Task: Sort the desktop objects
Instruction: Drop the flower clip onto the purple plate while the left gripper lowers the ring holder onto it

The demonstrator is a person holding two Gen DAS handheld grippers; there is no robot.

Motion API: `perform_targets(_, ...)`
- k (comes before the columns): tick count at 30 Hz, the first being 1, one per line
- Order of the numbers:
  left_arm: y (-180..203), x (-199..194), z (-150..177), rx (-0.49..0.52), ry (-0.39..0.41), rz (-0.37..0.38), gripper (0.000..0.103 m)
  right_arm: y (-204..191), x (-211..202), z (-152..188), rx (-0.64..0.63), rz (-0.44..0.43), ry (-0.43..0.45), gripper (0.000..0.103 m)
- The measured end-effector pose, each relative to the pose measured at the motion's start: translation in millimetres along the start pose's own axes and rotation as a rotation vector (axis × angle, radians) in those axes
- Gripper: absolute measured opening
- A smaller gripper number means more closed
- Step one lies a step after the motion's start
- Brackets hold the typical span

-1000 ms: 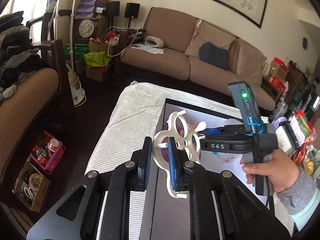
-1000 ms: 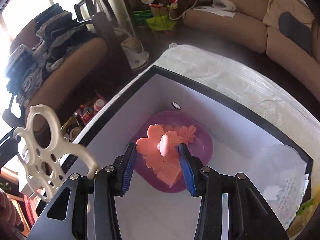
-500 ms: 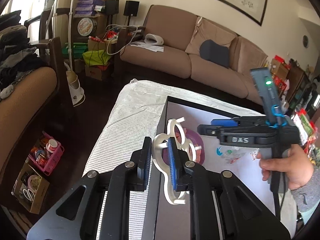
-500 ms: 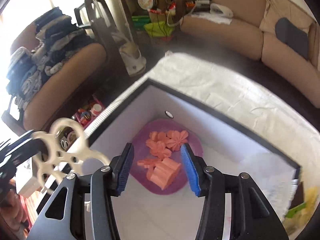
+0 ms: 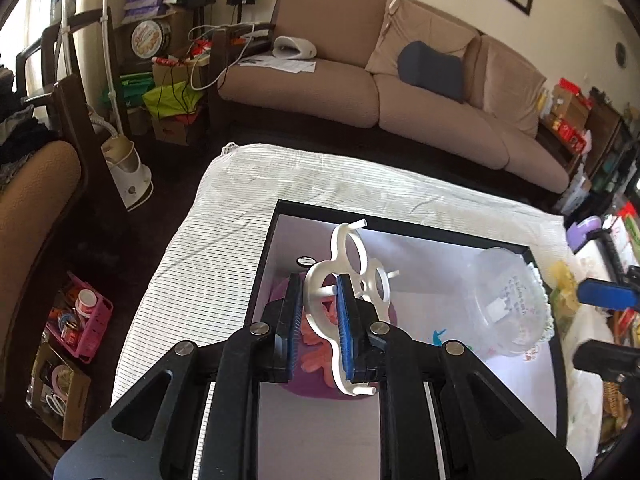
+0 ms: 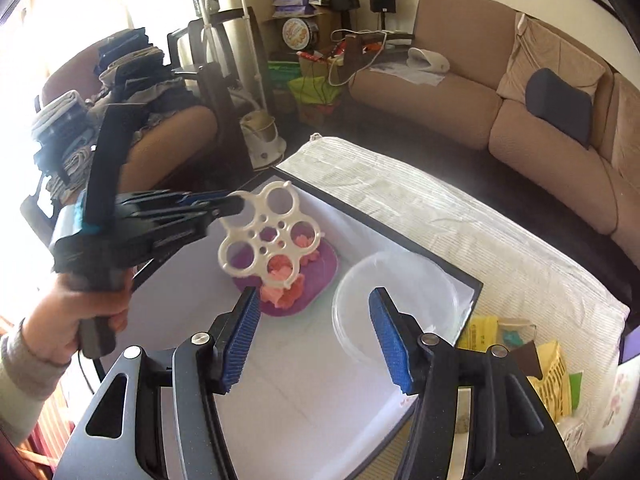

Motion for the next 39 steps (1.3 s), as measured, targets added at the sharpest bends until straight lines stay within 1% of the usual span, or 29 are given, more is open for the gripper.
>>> perform_targets(4,8,18,-1,0.023,-0.032,-0.041,0.015,2,-5,7,-0.01,-0.009,-0.001,0.059)
perform_targets(8,11,34,1,0.059,-0.05,-0.117,0.015,1,-4,11,-0.011,-0.03,0.003,0.059)
perform_targets(12,15,48,7,0.119,-0.085,-0.177,0.016,-3,0,15,-0.016,-0.046,-0.003,0.059)
perform_targets(16,16,37,6,0.108,-0.061,-0.159,0.017,-2,0,18,-0.013,-0.053,-0.004,0.059)
perform_targets(19,17,26,5,0.109,-0.044,-0.147,0.022,-1,-1,20,-0.005,-0.052,-0.001,0.059)
perform_targets(20,17,22,5,0.114,-0.04,-0.146,0.026,0,-3,21,0.0,-0.054,0.003,0.059)
perform_targets(21,19,19,6,0.121,-0.039,-0.14,0.036,1,-6,21,0.007,-0.057,0.009,0.059)
perform_targets(22,19,16,8,0.13,-0.041,-0.133,0.043,2,-9,22,0.015,-0.062,0.016,0.061)
perform_targets(23,20,14,10,0.139,-0.042,-0.131,0.057,2,-12,23,0.022,-0.067,0.022,0.063)
perform_targets(24,22,10,13,0.149,-0.038,-0.133,0.065,2,-15,23,0.029,-0.073,0.028,0.07)
perform_targets(25,23,5,16,0.159,-0.032,-0.135,0.068,2,-18,24,0.035,-0.081,0.033,0.08)
perform_targets(26,24,1,19,0.167,-0.027,-0.137,0.072,2,-22,25,0.04,-0.086,0.04,0.085)
perform_targets(27,24,-4,22,0.173,-0.026,-0.138,0.079,1,-26,26,0.044,-0.09,0.049,0.087)
perform_targets(28,24,-10,26,0.178,-0.025,-0.137,0.084,0,-30,27,0.049,-0.094,0.058,0.089)
perform_targets(29,24,-16,31,0.18,-0.023,-0.134,0.092,-1,-33,28,0.054,-0.099,0.064,0.093)
perform_targets(30,24,-23,35,0.181,-0.02,-0.128,0.099,-3,-35,29,0.058,-0.104,0.069,0.103)
perform_targets(31,24,-29,39,0.183,-0.018,-0.125,0.103,-6,-37,31,0.058,-0.107,0.073,0.103)
perform_targets(34,23,-52,51,0.186,-0.007,-0.126,0.103,-16,-40,36,0.049,-0.096,0.064,0.103)
perform_targets(39,18,-90,67,0.16,0.019,-0.13,0.103,-35,-51,46,0.039,-0.086,0.073,0.103)
Point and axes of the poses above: each gripper's, at about its wrist camera, not at the fingertips, and x roughly the way its jaws point, y to its right, z to its underside, the point moved 7 cm from there along x, roughly the way its jaws point, and after that the axes turned 10 degrees about -z, right-handed, at the moved point
